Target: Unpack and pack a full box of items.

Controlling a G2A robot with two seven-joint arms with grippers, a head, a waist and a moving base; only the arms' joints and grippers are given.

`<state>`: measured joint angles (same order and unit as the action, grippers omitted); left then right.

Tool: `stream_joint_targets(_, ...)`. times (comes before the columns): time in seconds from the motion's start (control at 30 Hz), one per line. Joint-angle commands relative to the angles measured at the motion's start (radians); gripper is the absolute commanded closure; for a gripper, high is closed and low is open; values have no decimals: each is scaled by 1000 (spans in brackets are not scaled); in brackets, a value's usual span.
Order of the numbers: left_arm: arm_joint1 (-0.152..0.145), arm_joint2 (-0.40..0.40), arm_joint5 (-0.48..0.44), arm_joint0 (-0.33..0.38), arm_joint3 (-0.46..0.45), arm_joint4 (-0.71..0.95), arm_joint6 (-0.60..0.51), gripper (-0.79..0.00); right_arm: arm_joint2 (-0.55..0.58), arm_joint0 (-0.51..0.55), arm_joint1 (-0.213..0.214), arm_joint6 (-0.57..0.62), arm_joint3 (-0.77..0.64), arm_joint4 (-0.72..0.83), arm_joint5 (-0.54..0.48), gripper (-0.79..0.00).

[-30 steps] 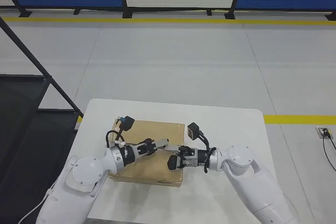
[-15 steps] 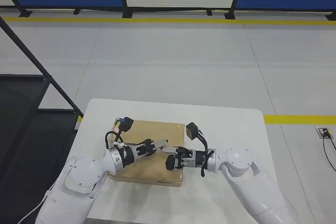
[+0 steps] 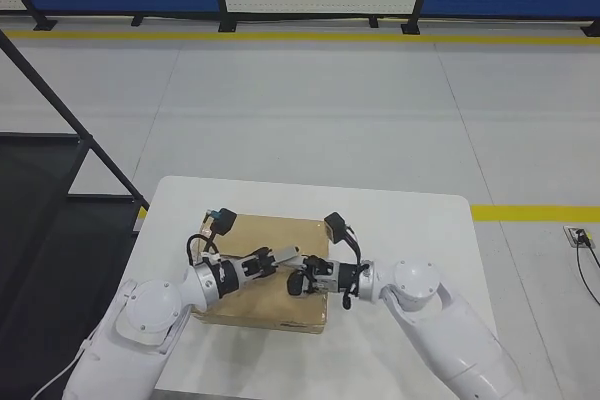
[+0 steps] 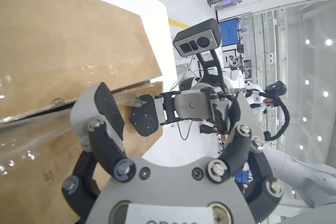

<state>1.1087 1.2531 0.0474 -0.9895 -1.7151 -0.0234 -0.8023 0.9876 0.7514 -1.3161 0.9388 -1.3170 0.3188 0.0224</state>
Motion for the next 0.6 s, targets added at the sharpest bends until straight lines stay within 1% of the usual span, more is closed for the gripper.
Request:
stream_joint_targets(0.0, -1, 10, -5, -6, -11, 12, 1, -785, 5, 8, 3, 19, -9, -6, -17, -785)
stream_joint_targets(0.07, -3, 23, -7, -10, -22, 25, 6, -785, 20, 21, 8, 28, -23, -10, -51, -785)
stream_joint_targets(0.13, -4, 38, -9, -14, -32, 38, 10, -785, 45, 44, 15, 49, -42, 3, -109, -785)
stream_joint_targets(0.27, -6, 70, 0, -16, -34, 67, 42, -785, 103, 106, 26, 24, -81, 36, -224, -785)
stream_joint_targets(0.33, -5, 76, 15, -7, -18, 72, 65, -785, 121, 127, 29, 18, -90, 55, -254, -785)
stream_joint_targets(0.4, -4, 68, 27, 2, 6, 66, 79, -785, 131, 138, 31, 5, -90, 69, -265, -785)
stream_joint_targets(0.57, -1, 40, 26, 17, 53, 45, 79, -785, 108, 106, 25, 11, -61, 84, -214, -785)
